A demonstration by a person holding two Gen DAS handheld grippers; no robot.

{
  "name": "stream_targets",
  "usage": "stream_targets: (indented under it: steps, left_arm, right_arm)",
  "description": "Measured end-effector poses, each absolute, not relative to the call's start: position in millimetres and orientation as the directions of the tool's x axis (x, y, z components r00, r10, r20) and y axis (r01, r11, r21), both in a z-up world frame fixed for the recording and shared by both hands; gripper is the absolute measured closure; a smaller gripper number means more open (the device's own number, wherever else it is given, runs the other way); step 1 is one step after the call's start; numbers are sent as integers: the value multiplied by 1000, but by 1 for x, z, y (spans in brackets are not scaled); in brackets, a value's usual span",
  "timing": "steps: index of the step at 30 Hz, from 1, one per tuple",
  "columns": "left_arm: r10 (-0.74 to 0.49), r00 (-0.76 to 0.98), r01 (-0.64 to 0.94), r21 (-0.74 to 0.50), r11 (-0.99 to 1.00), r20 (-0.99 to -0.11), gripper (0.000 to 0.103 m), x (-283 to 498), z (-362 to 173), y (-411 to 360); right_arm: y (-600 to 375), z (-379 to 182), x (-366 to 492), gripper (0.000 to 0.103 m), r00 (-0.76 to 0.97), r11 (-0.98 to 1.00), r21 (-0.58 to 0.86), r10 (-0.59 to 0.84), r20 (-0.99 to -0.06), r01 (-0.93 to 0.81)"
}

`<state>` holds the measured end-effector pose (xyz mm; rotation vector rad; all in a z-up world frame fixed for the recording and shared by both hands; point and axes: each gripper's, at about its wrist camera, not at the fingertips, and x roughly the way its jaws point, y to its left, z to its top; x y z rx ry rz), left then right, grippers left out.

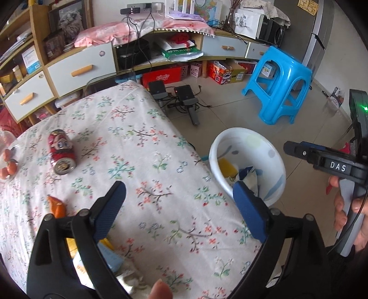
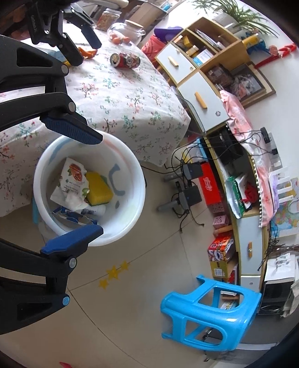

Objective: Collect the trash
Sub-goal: 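Move both open tools back over the table toward the bottle and carton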

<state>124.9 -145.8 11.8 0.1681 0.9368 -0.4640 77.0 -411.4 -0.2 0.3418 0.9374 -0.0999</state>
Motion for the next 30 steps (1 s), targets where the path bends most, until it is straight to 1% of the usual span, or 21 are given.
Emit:
stream_targets:
  steps: [3,9,17,23,27,30]
  left_arm:
    - [-293,515,445,-40,894,-805,8,118,15,-135]
    - [-285,530,424,-42,905,-799,7,103,22,-102]
    - [-211,563,316,-27,948,-799,7,98,27,-32]
    - [-161,558,207,-50,977,-814,7,102,12,27]
    - [-130,530,196,-28,980,-838,7,100,-4,52]
    - [-131,486,229,-18,973,-864,7,97,-21,67]
  right_arm:
    - [-401,4,72,26,589,949,227,56,-806,221]
    - [-383,17,63,23,617,955,215,45,-785,204]
    - [-353,20,70,22,623,960,211,53,-780,183]
    - [-315,16,85,22,609,970,205,86,-788,128]
    - [-285,11,93,22,592,978,197,116,-797,73]
    - [-266,7,95,22,581,983,181,126,-804,37]
